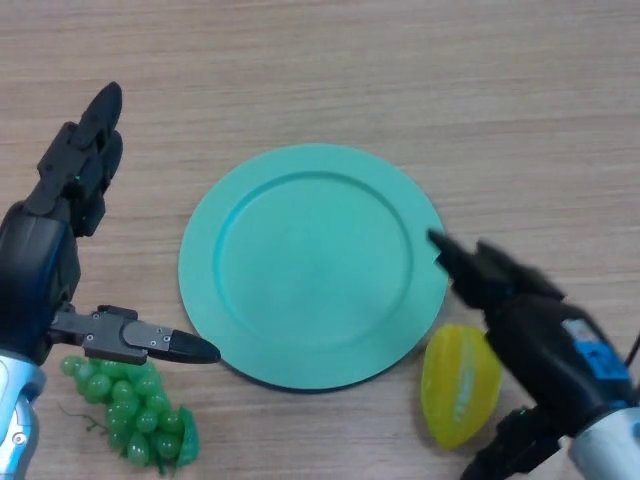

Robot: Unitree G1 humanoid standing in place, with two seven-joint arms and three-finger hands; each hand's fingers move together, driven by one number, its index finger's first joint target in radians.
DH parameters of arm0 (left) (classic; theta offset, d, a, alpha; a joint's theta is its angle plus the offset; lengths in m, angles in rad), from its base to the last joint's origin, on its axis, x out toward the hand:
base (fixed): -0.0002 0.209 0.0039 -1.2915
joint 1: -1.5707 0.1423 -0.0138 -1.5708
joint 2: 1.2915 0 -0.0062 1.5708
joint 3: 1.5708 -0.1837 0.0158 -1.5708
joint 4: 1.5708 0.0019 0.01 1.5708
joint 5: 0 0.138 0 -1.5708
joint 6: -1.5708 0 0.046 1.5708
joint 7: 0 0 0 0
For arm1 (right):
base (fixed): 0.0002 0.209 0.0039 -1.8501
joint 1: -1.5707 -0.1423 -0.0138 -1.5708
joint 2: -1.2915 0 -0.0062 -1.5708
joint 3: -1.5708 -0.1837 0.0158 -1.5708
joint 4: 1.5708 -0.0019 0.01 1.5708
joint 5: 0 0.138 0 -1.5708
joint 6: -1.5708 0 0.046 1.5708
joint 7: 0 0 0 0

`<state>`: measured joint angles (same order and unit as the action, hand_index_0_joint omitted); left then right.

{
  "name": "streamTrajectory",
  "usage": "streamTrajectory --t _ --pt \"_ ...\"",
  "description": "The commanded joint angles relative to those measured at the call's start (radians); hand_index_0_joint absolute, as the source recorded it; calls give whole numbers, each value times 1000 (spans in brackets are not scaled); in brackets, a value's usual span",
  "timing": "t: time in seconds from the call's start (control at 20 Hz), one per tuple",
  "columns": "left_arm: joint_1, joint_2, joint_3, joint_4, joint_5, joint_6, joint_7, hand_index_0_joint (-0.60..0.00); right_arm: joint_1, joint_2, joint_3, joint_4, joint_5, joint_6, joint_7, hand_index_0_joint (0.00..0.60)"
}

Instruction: Pick up the yellow starfruit and place it on the plate

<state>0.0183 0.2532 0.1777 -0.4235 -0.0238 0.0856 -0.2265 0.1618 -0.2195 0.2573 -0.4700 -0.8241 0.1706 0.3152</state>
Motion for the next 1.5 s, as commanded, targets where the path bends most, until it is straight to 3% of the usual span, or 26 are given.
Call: streamTrajectory --t 0.05,0.3,0.5,0.85,1.3,1.5 --pt "-23 36 48 -49 -14 -115 16 0 -23 7 -10 -10 30 -49 -86 0" --pt "-16 34 55 -46 -21 -123 9 0 -67 11 -19 83 49 -47 -145 0" --pt "-21 42 87 -31 -29 -158 25 0 -129 16 -90 132 40 -69 -204 0" --pt "-18 45 100 -50 -29 -140 35 0 -109 9 -104 161 34 -70 -243 0" --pt "-12 39 90 -62 -24 -117 28 0 -77 25 -47 201 71 -69 -306 0" --pt "-10 39 89 -71 -35 -88 22 0 -70 29 32 189 199 -10 -341 0"
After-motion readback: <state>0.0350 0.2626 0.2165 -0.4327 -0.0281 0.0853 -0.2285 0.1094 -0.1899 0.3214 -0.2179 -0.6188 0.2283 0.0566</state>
